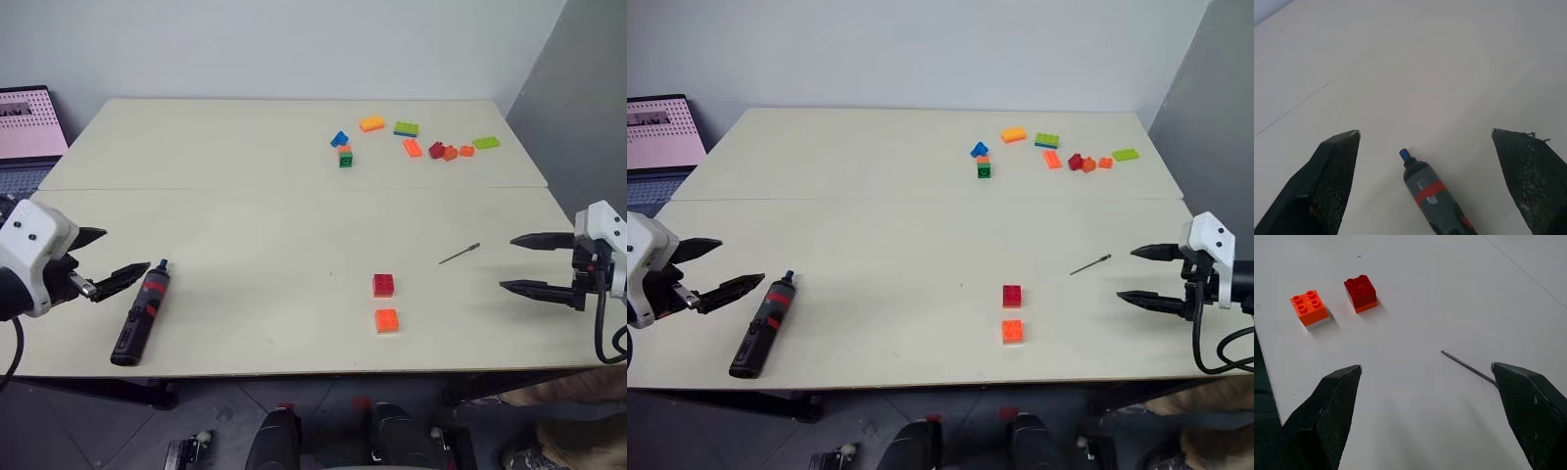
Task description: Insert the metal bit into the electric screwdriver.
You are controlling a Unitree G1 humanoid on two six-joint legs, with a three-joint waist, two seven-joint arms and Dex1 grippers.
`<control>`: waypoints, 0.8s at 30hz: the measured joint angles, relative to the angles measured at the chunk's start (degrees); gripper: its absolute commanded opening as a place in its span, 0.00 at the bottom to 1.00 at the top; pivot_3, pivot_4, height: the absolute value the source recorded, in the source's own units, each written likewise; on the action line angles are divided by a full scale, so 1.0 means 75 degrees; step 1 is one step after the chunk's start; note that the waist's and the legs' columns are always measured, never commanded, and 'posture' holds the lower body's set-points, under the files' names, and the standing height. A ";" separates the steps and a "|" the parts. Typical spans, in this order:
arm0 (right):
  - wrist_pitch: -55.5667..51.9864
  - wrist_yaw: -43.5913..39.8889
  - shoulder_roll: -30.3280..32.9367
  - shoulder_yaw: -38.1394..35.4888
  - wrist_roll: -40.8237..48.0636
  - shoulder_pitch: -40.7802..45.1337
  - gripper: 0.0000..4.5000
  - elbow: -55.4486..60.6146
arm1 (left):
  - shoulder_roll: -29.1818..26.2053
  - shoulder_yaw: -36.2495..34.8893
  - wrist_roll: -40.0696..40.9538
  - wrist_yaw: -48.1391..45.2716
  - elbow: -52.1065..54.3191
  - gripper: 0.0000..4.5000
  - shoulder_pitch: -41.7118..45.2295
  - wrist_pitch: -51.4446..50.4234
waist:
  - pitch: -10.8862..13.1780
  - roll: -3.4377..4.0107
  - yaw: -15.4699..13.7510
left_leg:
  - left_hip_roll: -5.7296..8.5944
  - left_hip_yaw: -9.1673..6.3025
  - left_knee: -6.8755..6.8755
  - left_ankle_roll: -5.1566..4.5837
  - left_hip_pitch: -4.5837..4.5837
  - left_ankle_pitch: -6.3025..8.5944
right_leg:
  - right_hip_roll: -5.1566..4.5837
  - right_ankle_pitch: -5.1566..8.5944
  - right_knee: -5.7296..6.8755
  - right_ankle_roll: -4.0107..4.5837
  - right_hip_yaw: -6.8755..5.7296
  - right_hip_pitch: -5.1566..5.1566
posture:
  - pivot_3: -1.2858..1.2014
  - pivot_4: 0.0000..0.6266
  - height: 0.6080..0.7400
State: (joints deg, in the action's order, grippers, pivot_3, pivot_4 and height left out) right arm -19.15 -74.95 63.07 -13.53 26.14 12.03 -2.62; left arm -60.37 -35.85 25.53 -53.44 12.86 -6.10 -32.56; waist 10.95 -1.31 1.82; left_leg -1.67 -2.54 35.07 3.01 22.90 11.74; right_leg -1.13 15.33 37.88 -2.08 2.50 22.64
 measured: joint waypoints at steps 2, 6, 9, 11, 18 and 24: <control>0.0012 0.0000 0.0000 0.0000 -0.0019 0.0008 0.99 0.0000 | 0.0004 -0.0011 0.0045 -0.0079 0.0008 1.00 -0.0011 -0.0001 | 0.0000 0.0000 0.0000 | -0.0001 0.0002 0.0000 0.0000 0.0000 0.0000 | 0.0000 0.0000 0.0000 0.0000 0.0001 0.0001 | 0.52 0.24 1.00; 0.0093 0.0003 -0.0002 0.0001 -0.0037 0.0053 0.99 -0.0010 | 0.0013 -0.0074 0.0056 -0.0152 0.0037 1.00 -0.0135 -0.0009 | 0.0000 0.0000 0.0001 | -0.0001 0.0005 -0.0001 0.0000 -0.0001 0.0000 | 0.0000 0.0000 0.0001 0.0000 0.0003 0.0002 | 0.52 0.24 1.00; 0.0158 0.0005 -0.0004 0.0002 -0.0044 0.0078 0.99 -0.0014 | 0.0013 -0.0075 0.0051 -0.0151 0.0105 1.00 -0.0168 -0.0073 | 0.0000 0.0000 0.0001 | -0.0001 0.0004 0.0000 0.0000 -0.0001 0.0000 | 0.0000 0.0000 0.0003 0.0000 0.0003 0.0002 | 0.52 0.24 1.00; 0.0194 0.0011 -0.0040 0.0030 -0.0056 0.0147 0.99 -0.0028 | 0.0013 -0.0075 0.0069 -0.0147 0.0158 1.00 -0.0162 -0.0120 | 0.0000 0.0000 0.0001 | -0.0001 0.0005 0.0000 0.0000 -0.0002 0.0000 | -0.0001 0.0000 0.0004 0.0000 0.0003 0.0002 | 0.52 0.24 1.00; 0.0272 0.0008 -0.0200 0.0275 -0.0099 0.0408 0.99 -0.0018 | 0.0222 -0.0053 0.0320 -0.0263 0.0671 1.00 -0.0049 -0.0063 | 0.0000 0.0000 0.0001 | -0.0001 0.0006 0.0000 0.0000 0.0001 0.0000 | 0.0000 0.0000 0.0005 0.0000 0.0004 0.0004 | 0.52 0.24 1.00; 0.0024 0.0002 -0.0497 0.0913 -0.0095 0.0925 0.99 0.0407 | 0.0218 0.0961 0.0558 -0.0607 0.2002 1.00 0.0028 0.0031 | 0.0000 0.0000 0.0001 | 0.0000 0.0008 0.0001 0.0001 -0.0002 0.0000 | 0.0000 -0.0002 0.0009 -0.0003 0.0009 0.0002 | 0.52 0.24 1.00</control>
State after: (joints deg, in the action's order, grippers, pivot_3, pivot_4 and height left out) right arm -18.97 -74.94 59.35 -6.68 25.43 18.97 0.43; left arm -58.74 -28.64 29.71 -57.99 27.87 -5.89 -32.33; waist 10.95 -1.31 1.83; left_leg -1.67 -2.48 35.08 3.02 22.88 11.74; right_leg -1.13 15.31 37.95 -2.10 2.57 22.66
